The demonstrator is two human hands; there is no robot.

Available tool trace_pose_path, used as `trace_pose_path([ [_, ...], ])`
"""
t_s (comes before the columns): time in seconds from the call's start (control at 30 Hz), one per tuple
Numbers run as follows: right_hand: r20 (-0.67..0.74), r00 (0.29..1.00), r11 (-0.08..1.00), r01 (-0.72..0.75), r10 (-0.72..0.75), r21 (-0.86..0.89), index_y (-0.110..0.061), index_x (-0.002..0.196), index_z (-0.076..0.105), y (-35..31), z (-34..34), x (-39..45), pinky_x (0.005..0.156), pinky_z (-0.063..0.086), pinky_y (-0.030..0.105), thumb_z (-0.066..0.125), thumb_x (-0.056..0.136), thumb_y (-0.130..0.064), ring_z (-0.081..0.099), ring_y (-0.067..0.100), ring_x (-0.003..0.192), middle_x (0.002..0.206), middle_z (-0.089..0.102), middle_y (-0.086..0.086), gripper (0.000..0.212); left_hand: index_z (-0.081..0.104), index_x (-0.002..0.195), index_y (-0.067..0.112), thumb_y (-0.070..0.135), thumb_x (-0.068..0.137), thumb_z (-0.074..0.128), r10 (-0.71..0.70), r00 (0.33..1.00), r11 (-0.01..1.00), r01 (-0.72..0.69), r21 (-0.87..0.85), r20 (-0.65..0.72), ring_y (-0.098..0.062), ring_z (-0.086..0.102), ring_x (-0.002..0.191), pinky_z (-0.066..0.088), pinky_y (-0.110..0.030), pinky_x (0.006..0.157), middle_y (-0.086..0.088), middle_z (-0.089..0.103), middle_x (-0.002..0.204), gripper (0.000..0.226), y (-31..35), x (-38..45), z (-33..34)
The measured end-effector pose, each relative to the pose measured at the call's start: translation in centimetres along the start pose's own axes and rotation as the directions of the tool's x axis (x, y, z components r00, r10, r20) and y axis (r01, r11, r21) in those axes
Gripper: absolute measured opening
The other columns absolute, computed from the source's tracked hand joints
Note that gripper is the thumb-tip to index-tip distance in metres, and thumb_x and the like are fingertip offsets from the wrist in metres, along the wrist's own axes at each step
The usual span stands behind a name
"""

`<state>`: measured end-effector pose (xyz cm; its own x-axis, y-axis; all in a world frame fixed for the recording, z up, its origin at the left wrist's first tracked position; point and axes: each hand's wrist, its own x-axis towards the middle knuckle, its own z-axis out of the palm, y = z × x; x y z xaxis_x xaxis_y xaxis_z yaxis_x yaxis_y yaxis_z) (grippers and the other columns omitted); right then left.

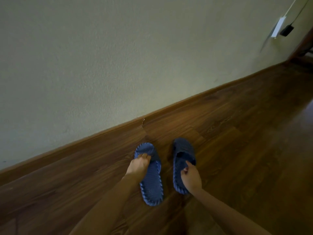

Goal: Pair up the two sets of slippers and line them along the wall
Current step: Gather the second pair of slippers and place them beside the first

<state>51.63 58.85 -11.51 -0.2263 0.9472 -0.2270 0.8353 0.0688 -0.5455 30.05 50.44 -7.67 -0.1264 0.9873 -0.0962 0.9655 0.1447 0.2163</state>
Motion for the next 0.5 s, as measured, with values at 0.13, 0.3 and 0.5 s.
trace_pose_path([
  [0.13, 0.155, 0.986, 0.996, 0.064, -0.053, -0.069, -0.024, 0.145, 0.031, -0.7, 0.1, 1.6, 0.101, 0.042, 0.041, 0.055, 0.094, -0.026, 0.036, 0.032, 0.132, 0.145, 0.033, 0.010, 0.056, 0.051, 0.124, 0.004, 0.001, 0.093, 0.038, -0.080, 0.997, 0.995, 0.080, -0.067, 0.012, -0.033, 0.055, 0.113, 0.048, -0.041, 0.088, -0.016, 0.054, 0.126, 0.033, 0.5, 0.4, 0.1],
  [0.3, 0.274, 0.960, 0.997, 0.074, -0.061, -0.038, -0.038, 0.120, 0.044, -1.5, -0.5, 3.2, 0.097, 0.042, 0.046, 0.058, 0.090, -0.033, 0.046, 0.033, 0.115, 0.113, 0.048, 0.005, 0.034, 0.057, 0.113, 0.003, 0.006, 0.092, 0.042, -0.145, 0.989, 0.975, 0.140, -0.172, -0.013, -0.034, 0.059, 0.106, 0.050, -0.042, 0.084, -0.016, 0.059, 0.118, 0.026, 0.3, 0.6, 0.4],
  [0.5, 0.293, 0.932, 0.965, 0.247, -0.212, -0.089, -0.026, 0.119, 0.050, -3.5, 1.7, 0.5, 0.087, 0.047, 0.036, 0.056, 0.089, -0.039, 0.054, 0.018, 0.099, 0.101, 0.050, -0.005, 0.033, 0.049, 0.122, 0.007, 0.007, 0.094, 0.040, -0.125, 0.992, 0.990, 0.124, -0.068, -0.015, -0.031, 0.057, 0.107, 0.052, -0.040, 0.078, -0.012, 0.053, 0.122, 0.029, 0.6, 0.3, 0.7],
])
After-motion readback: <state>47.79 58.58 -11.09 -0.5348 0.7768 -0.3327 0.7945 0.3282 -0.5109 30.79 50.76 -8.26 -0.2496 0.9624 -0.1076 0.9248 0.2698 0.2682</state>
